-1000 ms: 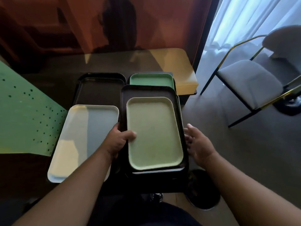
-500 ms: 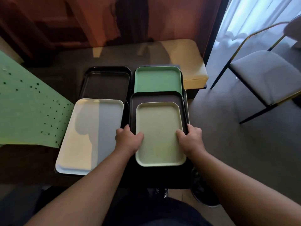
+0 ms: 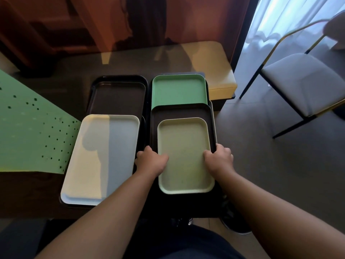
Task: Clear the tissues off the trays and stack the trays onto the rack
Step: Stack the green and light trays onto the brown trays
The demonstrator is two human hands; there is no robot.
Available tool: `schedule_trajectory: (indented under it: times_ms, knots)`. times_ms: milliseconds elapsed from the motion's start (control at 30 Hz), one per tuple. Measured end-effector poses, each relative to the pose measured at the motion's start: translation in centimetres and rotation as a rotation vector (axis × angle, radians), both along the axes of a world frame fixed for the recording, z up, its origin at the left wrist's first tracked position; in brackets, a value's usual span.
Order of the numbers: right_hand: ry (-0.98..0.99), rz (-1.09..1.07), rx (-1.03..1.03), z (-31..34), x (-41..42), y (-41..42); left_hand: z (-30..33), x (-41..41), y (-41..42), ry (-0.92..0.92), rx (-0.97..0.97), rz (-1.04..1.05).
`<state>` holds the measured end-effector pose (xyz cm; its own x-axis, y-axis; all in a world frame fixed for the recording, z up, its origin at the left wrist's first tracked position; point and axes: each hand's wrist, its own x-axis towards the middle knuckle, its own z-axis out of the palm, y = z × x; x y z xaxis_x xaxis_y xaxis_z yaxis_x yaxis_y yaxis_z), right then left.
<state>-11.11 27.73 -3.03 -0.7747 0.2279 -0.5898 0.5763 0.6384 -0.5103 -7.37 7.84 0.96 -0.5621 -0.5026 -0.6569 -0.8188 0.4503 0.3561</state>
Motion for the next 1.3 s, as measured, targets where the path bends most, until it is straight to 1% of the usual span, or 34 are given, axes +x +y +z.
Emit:
schedule_trajectory:
  times_ms: [133, 233, 333, 400, 467, 533, 567, 667, 700, 733, 767, 833, 867, 933, 1100, 1167, 1233, 1300]
  knots:
    - [-0.049, -0.108, -0.077, 0.7, -0.3, -0.3, 0.0, -0.3, -0.5, 0.029, 0.062, 0.105]
    - [-0.015, -0.231, -0.189, 1.2, -0.6, -0.8, 0.1, -0.6, -1.0, 0.076, 0.017, 0.12]
    - [0.039, -0.271, -0.262, 1.2, -1.2, -1.4, 0.7, -1.9, -1.8, 0.15, 0.013, 0.142]
    - [0.092, -0.309, -0.306, 1.9, -2.5, -1.9, 1.1, -3.4, -2.8, 0.243, 0.116, 0.219]
    - [0.115, -0.341, -0.387, 2.4, -4.0, -2.2, 1.3, -5.1, -4.1, 0.322, 0.325, 0.333]
    - [0.116, -0.365, -0.491, 2.8, -5.5, -2.5, 1.7, -6.6, -5.5, 0.333, 0.561, 0.401]
    - [0.115, -0.374, -0.552, 3.1, -6.3, -2.7, 1.9, -7.2, -6.3, 0.337, 0.622, 0.402]
    - [0.075, -0.383, -0.732, 3.9, -8.7, -2.8, 1.6, -8.0, -8.3, 0.412, 0.641, 0.404]
    - [0.073, -0.362, -0.732, 4.1, -9.5, -2.8, 1.4, -8.2, -8.9, 0.44, 0.63, 0.415]
    - [0.087, -0.317, -0.67, 4.2, -10.2, -2.9, 1.4, -8.4, -9.4, 0.46, 0.631, 0.424]
    - [0.105, -0.252, -0.537, 4.0, -10.8, -2.9, 1.4, -8.5, -9.8, 0.474, 0.642, 0.431]
    - [0.082, -0.106, -0.197, 3.3, -11.7, -2.9, 1.4, -8.9, -10.6, 0.49, 0.672, 0.438]
    - [0.044, -0.029, -0.069, 3.0, -12.0, -3.0, 1.3, -9.1, -10.9, 0.499, 0.68, 0.437]
    - [0.021, 0.091, 0.083, 2.6, -12.4, -3.5, 1.3, -9.3, -11.5, 0.52, 0.679, 0.42]
    - [-0.018, 0.15, 0.335, 2.0, -13.4, -4.6, 1.3, -9.6, -12.2, 0.507, 0.734, 0.389]
    - [-0.055, 0.216, 0.408, 1.9, -13.5, -4.5, 1.5, -9.5, -12.0, 0.506, 0.772, 0.399]
    - [-0.059, 0.269, 0.431, 1.8, -13.4, -4.2, 1.6, -9.1, -11.9, 0.519, 0.779, 0.401]
    - [-0.041, 0.217, 0.37, 2.2, -13.4, -4.1, 1.6, -8.5, -11.8, 0.523, 0.769, 0.394]
